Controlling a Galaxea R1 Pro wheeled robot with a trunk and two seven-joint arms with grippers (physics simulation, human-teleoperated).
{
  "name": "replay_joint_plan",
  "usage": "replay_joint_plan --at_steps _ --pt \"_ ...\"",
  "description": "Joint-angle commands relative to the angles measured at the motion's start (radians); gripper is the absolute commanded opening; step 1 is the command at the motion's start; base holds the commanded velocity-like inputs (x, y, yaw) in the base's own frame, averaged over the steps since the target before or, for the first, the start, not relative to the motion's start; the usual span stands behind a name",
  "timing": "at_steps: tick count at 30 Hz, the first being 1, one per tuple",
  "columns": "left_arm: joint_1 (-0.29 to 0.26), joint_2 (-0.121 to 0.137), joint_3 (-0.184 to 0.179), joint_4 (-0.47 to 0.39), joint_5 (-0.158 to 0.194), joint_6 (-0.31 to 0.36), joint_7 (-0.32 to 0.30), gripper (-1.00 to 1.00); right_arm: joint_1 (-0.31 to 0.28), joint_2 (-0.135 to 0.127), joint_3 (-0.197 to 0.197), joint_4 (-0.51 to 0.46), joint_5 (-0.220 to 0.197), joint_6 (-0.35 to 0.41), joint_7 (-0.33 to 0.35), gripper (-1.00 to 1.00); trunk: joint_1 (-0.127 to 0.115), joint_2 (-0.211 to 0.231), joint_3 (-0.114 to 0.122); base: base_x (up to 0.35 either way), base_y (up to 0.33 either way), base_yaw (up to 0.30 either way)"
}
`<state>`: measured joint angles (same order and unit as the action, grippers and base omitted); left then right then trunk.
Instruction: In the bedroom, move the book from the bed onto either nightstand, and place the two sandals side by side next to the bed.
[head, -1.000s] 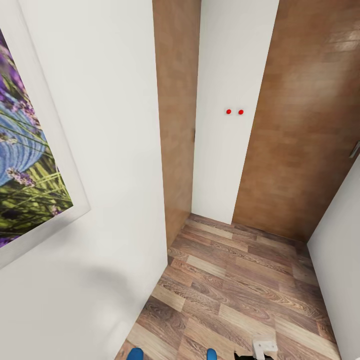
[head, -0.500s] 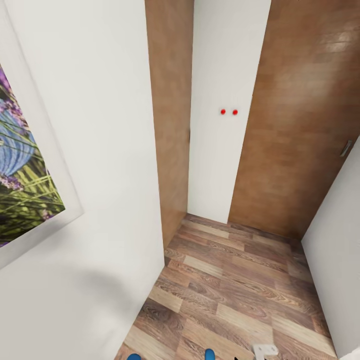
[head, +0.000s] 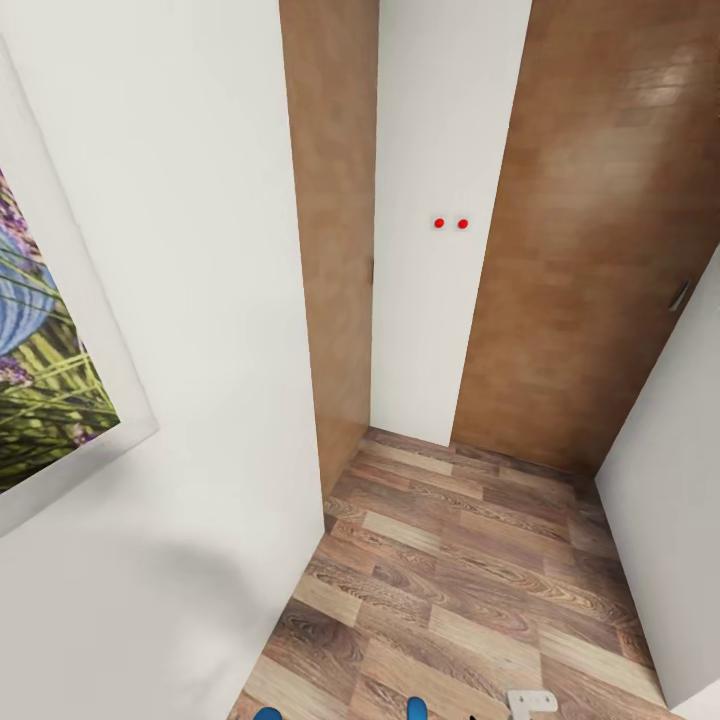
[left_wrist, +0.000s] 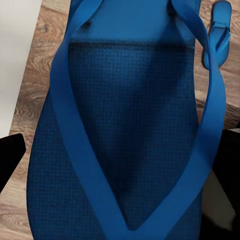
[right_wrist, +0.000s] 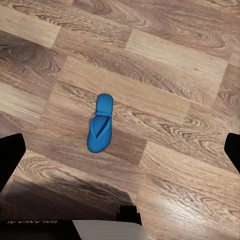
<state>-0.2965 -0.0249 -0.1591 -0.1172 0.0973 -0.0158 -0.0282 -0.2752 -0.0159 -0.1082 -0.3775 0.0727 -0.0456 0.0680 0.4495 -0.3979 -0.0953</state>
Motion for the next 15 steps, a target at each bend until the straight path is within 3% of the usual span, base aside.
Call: replay_joint_plan --at_steps 1,15 --pt "-0.001 0.000 -0.008 0.001 0.010 -0.002 -0.001 -1.00 -0.001 0.001 -0.008 0.001 0.008 -0.003 0.007 1.00 0.001 -0.002 -0.002 0.000 0.000 -0.003" --pt "-0.001 0.001 -0.008 0.000 0.012 -0.004 -0.001 -1.00 -0.001 0.004 -0.007 0.002 0.011 -0.005 0.006 1.00 0.001 -0.002 -0.002 0.000 0.000 -0.043"
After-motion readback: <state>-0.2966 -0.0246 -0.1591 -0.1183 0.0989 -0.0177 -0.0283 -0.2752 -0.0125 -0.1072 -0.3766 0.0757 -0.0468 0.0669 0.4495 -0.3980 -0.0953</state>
